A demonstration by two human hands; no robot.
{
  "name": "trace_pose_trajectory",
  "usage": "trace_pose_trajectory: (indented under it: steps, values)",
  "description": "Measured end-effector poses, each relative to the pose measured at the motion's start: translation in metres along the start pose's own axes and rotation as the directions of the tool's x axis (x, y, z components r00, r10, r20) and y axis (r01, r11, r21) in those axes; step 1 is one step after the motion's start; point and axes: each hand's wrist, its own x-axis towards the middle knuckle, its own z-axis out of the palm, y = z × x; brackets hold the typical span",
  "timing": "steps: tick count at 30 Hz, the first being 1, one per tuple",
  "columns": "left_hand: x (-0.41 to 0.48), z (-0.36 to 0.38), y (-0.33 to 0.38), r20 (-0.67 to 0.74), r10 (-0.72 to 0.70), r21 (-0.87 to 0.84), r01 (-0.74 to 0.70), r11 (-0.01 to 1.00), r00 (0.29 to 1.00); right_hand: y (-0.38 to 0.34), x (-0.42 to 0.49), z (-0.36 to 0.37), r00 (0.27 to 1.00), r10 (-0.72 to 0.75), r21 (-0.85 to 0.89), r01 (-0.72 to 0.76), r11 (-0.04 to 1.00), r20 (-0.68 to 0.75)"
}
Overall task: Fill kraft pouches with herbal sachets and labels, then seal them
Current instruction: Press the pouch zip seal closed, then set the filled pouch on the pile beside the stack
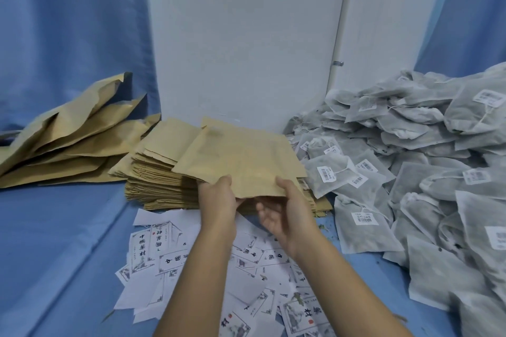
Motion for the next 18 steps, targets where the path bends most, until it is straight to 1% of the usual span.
trace_pose_trajectory:
  steps: [1,2,4,6,8,11,12,14,16,17,18]
  values:
    - [0.004,-0.004,0.006,-0.001,0.032,0.025,-0.032,0.999,0.999,-0.002,-0.001,0.002,0.999,-0.015,0.082,0.017,0.996,-0.032]
    - [0.007,-0.008,0.013,-0.004,0.063,0.045,-0.062,0.997,0.998,-0.004,-0.001,0.004,0.999,-0.031,0.127,0.036,0.991,-0.04]
    - [0.015,-0.017,0.028,-0.007,0.099,0.054,-0.099,0.994,0.995,-0.005,-0.001,0.013,0.999,-0.032,0.13,0.031,0.991,0.011]
    - [0.024,-0.024,0.047,-0.025,0.105,0.019,-0.104,0.994,0.994,-0.003,0.001,0.03,0.998,0.003,0.095,-0.009,0.995,0.067]
    - [0.034,-0.032,0.068,-0.013,0.094,-0.085,-0.095,0.992,0.995,-0.003,0.007,0.057,0.994,0.004,0.072,-0.012,0.997,0.111]
    - [0.055,-0.044,0.106,0.119,0.093,-0.375,-0.042,0.926,0.989,0.001,0.023,0.113,0.978,-0.027,0.016,0.025,1.0,0.205]
    - [0.064,-0.047,0.119,0.145,0.104,-0.434,-0.032,0.901,0.984,0.003,0.03,0.135,0.969,-0.034,-0.004,0.036,0.999,0.244]
    - [0.085,-0.054,0.147,0.134,0.123,-0.51,-0.038,0.859,0.983,0.01,0.044,0.179,0.949,-0.037,-0.024,0.047,0.999,0.313]
    - [0.111,-0.063,0.172,0.074,0.15,-0.512,-0.091,0.854,0.986,0.016,0.058,0.223,0.934,-0.04,-0.046,0.06,0.997,0.355]
    - [0.124,-0.068,0.182,0.043,0.161,-0.471,-0.122,0.874,0.986,0.019,0.067,0.241,0.931,-0.041,-0.059,0.066,0.996,0.363]
    - [0.137,-0.074,0.192,0.006,0.162,-0.384,-0.147,0.912,0.987,0.023,0.076,0.259,0.93,-0.04,-0.079,0.074,0.994,0.366]
